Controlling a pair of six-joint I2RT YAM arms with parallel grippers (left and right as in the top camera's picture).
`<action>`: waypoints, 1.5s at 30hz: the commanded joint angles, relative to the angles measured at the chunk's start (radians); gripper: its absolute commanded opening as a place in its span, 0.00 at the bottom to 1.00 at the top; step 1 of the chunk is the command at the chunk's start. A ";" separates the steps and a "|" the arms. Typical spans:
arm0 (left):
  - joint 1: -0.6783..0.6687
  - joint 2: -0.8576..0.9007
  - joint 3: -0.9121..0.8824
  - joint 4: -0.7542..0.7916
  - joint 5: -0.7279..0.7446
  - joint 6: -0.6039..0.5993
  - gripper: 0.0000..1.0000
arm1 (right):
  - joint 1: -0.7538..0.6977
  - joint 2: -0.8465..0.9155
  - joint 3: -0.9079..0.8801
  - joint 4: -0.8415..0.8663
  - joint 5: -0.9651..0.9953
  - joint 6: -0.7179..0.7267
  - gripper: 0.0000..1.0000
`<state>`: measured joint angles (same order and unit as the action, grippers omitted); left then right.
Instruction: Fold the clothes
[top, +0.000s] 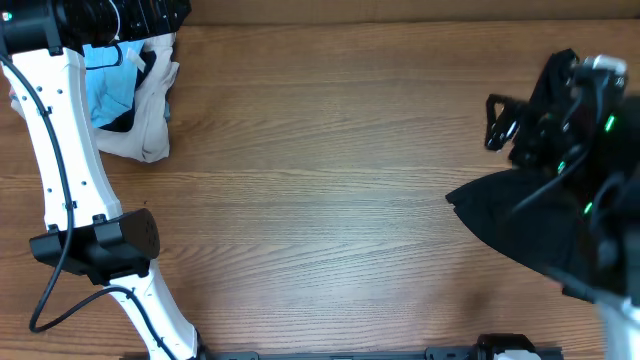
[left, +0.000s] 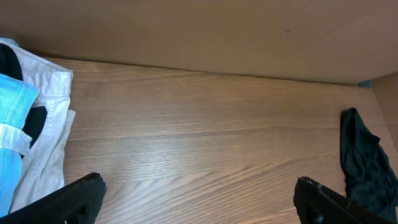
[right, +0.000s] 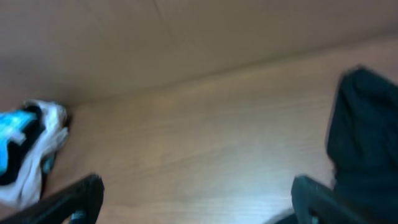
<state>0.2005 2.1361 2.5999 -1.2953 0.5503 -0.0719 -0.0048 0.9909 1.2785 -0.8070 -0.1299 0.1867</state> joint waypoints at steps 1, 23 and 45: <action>0.002 0.002 0.006 -0.002 0.016 -0.006 1.00 | 0.005 -0.188 -0.251 0.152 -0.031 0.000 1.00; 0.002 0.002 0.006 -0.002 0.015 -0.006 1.00 | 0.040 -0.865 -1.271 0.789 0.156 0.121 1.00; 0.002 0.002 0.006 -0.002 0.016 -0.006 1.00 | 0.070 -0.988 -1.271 0.726 0.155 0.121 1.00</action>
<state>0.2005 2.1361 2.5999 -1.2957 0.5507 -0.0727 0.0597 0.0139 0.0185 -0.0834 0.0082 0.3027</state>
